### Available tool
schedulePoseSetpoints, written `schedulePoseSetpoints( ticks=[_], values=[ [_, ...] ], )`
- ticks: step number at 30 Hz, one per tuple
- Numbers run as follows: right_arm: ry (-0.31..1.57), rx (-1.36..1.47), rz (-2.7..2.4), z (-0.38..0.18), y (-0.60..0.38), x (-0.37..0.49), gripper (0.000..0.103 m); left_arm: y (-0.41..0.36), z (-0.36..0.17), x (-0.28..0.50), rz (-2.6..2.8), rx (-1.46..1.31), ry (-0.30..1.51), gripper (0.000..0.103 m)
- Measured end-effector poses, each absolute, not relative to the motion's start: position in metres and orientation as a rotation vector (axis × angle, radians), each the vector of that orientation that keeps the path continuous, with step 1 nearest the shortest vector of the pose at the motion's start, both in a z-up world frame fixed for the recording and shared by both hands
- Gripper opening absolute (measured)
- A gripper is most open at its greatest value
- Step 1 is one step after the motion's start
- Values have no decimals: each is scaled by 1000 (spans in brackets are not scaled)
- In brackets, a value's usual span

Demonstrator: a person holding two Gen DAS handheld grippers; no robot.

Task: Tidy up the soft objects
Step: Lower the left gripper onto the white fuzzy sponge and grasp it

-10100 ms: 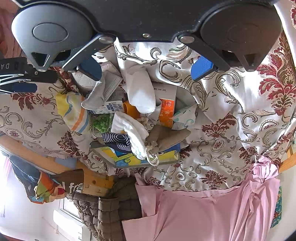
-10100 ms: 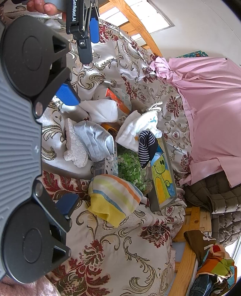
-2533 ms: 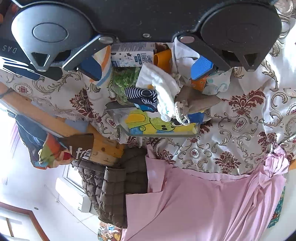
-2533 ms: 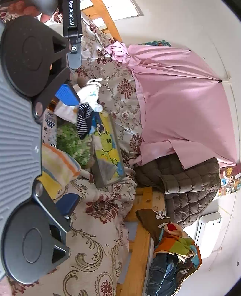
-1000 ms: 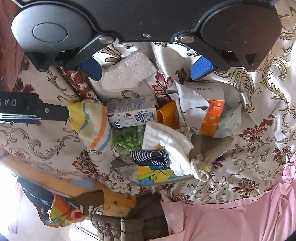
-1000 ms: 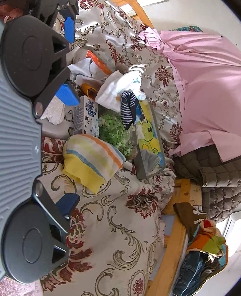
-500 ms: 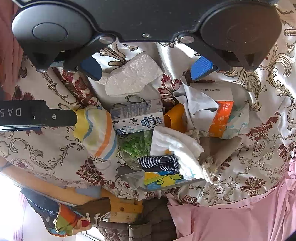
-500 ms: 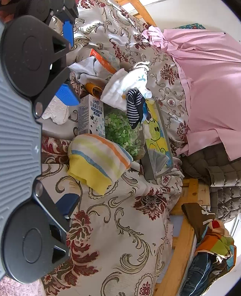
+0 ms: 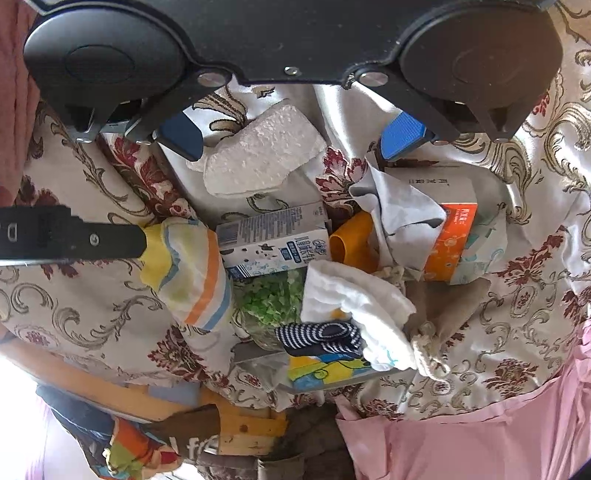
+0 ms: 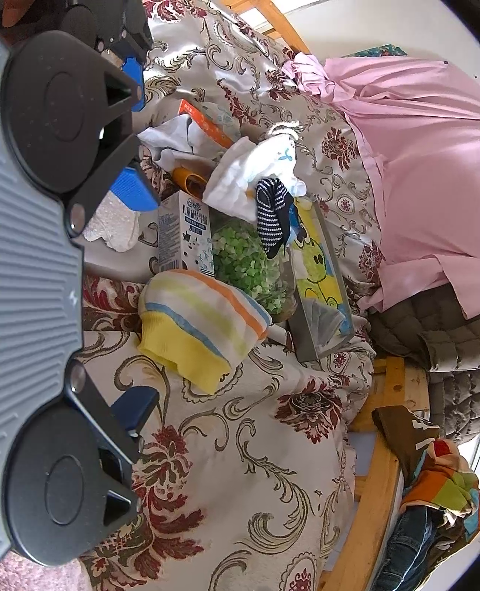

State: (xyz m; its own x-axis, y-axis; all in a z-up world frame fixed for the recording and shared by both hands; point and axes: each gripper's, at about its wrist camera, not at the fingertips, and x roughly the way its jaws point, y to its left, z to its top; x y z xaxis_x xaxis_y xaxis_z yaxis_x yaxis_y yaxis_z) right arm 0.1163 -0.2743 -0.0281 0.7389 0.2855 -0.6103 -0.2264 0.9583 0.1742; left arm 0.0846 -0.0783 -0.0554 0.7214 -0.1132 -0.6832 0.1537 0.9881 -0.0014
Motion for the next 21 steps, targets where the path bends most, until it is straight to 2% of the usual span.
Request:
schedulePoseSetpoints(
  ticks=[12,21],
  values=[
    [745,94,319,-33,-272,135,103,-85,-57,95,-215,105,747,102],
    [700,186,363,-34,-287,176,103,-96,-63,116,-317,186,774,102]
  ],
)
